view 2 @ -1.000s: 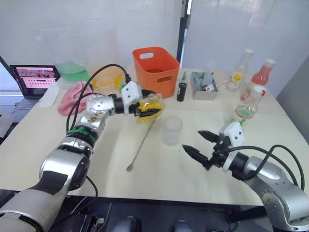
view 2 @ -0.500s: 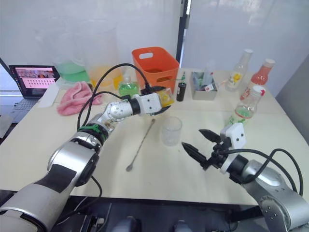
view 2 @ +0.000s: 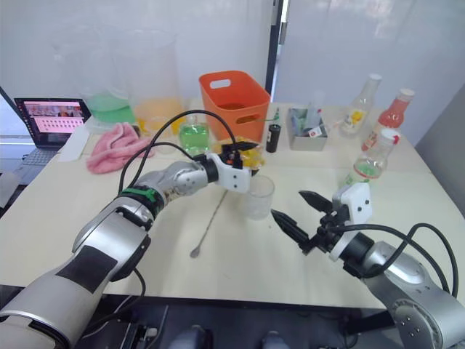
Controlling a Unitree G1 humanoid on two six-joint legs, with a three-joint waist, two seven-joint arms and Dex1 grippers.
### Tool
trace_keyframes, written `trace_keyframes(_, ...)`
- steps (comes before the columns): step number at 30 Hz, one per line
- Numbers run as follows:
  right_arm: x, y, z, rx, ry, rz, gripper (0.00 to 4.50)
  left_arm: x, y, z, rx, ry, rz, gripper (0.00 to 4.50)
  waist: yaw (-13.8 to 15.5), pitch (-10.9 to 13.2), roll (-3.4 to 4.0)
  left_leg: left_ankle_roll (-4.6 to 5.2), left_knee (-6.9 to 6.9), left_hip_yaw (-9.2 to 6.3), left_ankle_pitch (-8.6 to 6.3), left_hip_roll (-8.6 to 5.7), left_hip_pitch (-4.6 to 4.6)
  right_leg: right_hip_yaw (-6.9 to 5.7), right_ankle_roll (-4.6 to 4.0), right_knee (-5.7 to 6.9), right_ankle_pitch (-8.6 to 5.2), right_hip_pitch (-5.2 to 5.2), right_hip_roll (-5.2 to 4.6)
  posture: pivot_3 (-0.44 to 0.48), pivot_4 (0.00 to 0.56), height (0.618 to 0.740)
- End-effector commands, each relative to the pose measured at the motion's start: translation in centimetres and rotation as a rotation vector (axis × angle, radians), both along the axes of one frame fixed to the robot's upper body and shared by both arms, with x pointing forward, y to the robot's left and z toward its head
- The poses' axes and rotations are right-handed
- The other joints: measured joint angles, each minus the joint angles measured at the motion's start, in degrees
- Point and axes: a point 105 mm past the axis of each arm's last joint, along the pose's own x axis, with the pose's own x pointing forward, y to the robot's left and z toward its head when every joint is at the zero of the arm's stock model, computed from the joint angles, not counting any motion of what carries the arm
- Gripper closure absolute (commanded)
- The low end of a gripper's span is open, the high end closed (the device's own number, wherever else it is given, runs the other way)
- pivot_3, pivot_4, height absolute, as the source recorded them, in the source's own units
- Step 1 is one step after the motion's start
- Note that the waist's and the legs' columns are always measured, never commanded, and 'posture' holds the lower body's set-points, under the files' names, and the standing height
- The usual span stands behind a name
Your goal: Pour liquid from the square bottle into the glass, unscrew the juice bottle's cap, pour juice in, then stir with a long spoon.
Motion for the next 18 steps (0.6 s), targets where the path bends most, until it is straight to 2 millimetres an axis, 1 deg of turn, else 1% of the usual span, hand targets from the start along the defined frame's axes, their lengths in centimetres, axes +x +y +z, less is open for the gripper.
trace_keyframes(1,-0.61,0.03,1.08,0.01,-0.047,-0.001,0.01,-0.87,-1.49,4.95,-0.074,-0.167,-0.073,1.56,0.0,0.0,0.0,0.0,0.0,0.0,0.0,0.0,0.0,0.0,0.0,0.0,0.0,0.0,0.0,0.0,0.15,0.739)
trace_keyframes(18,-0.62,-0.12,1.43,0.02,-0.056,-0.008,0.01,-1.21,-1.93,5.23,0.011,-0.342,-0.101,1.56,0.03,0.0,0.0,0.0,0.0,0.0,0.0,-0.03,0.0,0.0,0.01,0.03,0.0,0.0,-0.02,0.0,0.15,0.739)
